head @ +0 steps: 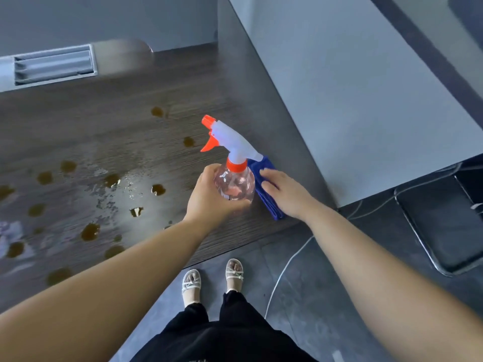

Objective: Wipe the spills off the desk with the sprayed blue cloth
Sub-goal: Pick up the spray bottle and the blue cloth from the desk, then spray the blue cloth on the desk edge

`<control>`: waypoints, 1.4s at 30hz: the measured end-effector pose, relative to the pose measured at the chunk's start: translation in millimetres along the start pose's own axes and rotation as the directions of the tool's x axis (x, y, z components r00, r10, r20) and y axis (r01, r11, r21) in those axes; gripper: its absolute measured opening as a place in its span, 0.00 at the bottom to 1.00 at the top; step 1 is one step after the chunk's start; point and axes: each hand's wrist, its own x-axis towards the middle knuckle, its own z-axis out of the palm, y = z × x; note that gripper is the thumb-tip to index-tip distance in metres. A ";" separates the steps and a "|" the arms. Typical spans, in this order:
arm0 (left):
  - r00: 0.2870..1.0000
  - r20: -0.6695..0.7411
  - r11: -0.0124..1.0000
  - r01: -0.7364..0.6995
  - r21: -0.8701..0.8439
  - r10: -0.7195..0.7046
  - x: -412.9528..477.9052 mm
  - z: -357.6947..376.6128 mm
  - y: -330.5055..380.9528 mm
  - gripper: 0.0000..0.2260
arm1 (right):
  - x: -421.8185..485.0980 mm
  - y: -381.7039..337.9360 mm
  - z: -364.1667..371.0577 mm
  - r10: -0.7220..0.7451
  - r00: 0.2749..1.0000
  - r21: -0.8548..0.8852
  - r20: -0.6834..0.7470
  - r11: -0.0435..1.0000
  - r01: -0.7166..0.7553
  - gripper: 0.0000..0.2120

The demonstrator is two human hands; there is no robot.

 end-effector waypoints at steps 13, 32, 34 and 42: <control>0.900 0.433 0.999 -0.041 -0.032 0.050 -22.6 53.4 26.7 0.32 | -50.1 -35.2 -50.7 -0.289 0.946 0.519 -0.147 0.792 0.323 0.21; 0.946 0.310 0.436 -0.241 0.867 -0.093 9.9 35.1 -22.0 0.42 | -38.3 16.1 -18.3 0.312 0.940 0.469 0.139 0.815 -0.340 0.07; 0.948 0.305 0.405 -0.243 0.881 -0.095 11.6 35.8 -19.6 0.43 | -30.7 14.5 -20.5 0.350 0.928 0.466 0.123 0.806 -0.366 0.08; 0.936 0.299 0.336 -0.226 0.914 -0.184 22.7 49.2 -4.2 0.55 | -17.0 15.4 -35.4 0.373 0.900 0.325 0.225 0.842 -0.430 0.16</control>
